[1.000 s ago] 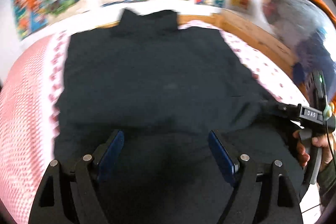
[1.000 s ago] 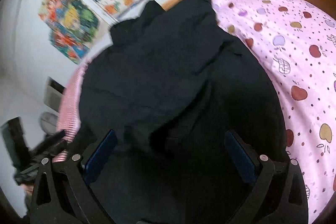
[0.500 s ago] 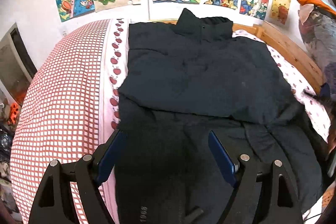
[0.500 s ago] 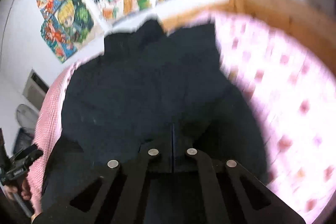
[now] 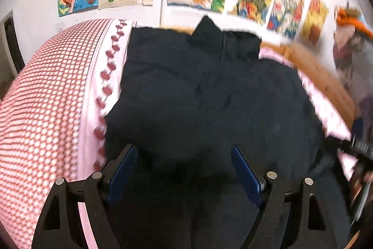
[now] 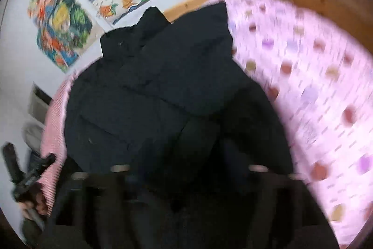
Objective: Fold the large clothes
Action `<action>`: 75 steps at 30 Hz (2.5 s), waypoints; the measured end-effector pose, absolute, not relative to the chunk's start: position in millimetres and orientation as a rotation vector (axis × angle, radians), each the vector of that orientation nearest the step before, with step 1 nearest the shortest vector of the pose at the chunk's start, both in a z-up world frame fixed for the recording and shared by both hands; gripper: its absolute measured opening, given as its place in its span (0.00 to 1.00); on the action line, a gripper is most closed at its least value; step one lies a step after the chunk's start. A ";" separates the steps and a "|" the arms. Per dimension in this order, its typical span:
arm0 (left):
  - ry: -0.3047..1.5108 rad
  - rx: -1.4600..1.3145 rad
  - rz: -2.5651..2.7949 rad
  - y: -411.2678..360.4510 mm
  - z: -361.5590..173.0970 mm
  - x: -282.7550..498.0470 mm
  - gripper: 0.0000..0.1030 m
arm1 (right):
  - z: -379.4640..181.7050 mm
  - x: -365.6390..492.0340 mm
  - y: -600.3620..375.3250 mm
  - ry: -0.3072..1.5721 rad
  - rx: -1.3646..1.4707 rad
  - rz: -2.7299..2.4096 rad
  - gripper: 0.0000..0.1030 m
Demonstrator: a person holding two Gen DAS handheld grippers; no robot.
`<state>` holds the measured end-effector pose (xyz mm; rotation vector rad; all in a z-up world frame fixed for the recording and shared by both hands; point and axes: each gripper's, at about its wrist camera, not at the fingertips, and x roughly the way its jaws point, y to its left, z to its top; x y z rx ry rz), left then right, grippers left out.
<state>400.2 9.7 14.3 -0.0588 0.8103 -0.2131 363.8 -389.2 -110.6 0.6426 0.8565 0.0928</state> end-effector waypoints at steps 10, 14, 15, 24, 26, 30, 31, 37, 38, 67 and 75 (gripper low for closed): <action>0.825 0.045 -0.207 -34.0 3.3 450.6 0.79 | -104.3 371.1 -356.6 0.862 0.474 0.079 0.02; 0.803 0.076 -0.184 -38.4 10.1 443.9 0.79 | -55.3 360.6 -368.3 0.710 0.432 0.009 0.02; 0.795 0.080 -0.172 -38.9 13.0 441.8 0.79 | -44.4 362.5 -371.7 0.678 0.404 -0.022 0.02; 0.767 0.116 -0.119 -38.6 16.7 444.0 0.79 | -32.9 408.3 -365.7 0.709 0.219 -0.205 0.09; 0.759 0.136 -0.107 -39.0 14.2 448.5 0.79 | -28.7 408.1 -360.0 0.675 0.198 -0.215 0.31; 0.764 0.146 -0.093 -40.6 5.5 460.9 0.79 | -37.8 422.7 -336.4 0.674 0.163 -0.119 0.62; 0.776 0.151 -0.085 -41.3 1.0 465.4 0.79 | -42.8 430.0 -331.1 0.695 0.156 -0.101 0.62; 0.858 0.182 -0.032 -44.2 -38.4 488.1 0.92 | -93.6 457.4 -316.9 0.844 0.110 -0.068 0.65; 0.861 0.191 -0.018 -44.5 -43.9 489.8 0.95 | -97.7 458.5 -316.7 0.848 0.111 -0.069 0.65; 0.803 0.179 0.051 -53.6 -97.3 485.5 1.00 | -136.5 447.7 -313.9 0.722 0.132 -0.017 0.82; 0.814 0.188 0.051 -54.2 -97.3 483.0 1.00 | -136.4 443.8 -309.5 0.713 0.124 -0.009 0.89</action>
